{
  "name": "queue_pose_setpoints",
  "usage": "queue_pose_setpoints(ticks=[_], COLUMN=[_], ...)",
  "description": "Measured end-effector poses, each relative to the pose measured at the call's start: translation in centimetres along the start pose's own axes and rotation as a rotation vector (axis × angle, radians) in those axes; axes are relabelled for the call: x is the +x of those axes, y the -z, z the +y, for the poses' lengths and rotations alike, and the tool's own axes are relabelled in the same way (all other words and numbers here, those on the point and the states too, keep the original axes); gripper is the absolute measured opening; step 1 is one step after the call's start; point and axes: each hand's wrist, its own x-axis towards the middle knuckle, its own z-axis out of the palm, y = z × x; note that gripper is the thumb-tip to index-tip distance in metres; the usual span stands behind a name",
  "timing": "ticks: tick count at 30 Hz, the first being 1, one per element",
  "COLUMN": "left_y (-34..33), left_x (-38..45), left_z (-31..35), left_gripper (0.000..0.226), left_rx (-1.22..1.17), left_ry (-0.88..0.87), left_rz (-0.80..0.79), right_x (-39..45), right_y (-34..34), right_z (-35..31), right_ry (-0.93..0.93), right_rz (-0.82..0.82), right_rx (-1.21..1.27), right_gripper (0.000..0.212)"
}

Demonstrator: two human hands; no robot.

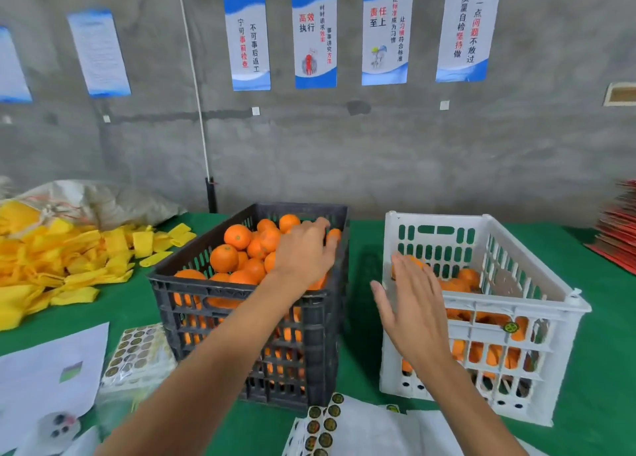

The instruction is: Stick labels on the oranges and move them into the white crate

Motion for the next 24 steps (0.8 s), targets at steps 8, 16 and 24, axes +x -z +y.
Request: queue_pose_setpoints(ticks=[8,16,24], left_y=[4.2,3.6,3.9], left_x=[1.1,1.2,-3.3], left_z=[-16.4,-16.7,-10.3], left_gripper=[0.061,0.065,0.036], left_rx=[0.354,0.468,-0.234], left_ry=[0.555,0.570,0.150], left_rz=[-0.458,-0.819,0.130], right_x=[1.3,0.9,0.6], right_y=[-2.9,-5.6,-5.2], right_z=[-7.4,-10.5,-10.7], right_ry=[0.115,0.219,0.190], right_rz=[0.072,0.221,0.098], right_rx=[0.493,0.459,0.454], right_gripper=[0.052,0.034,0.050])
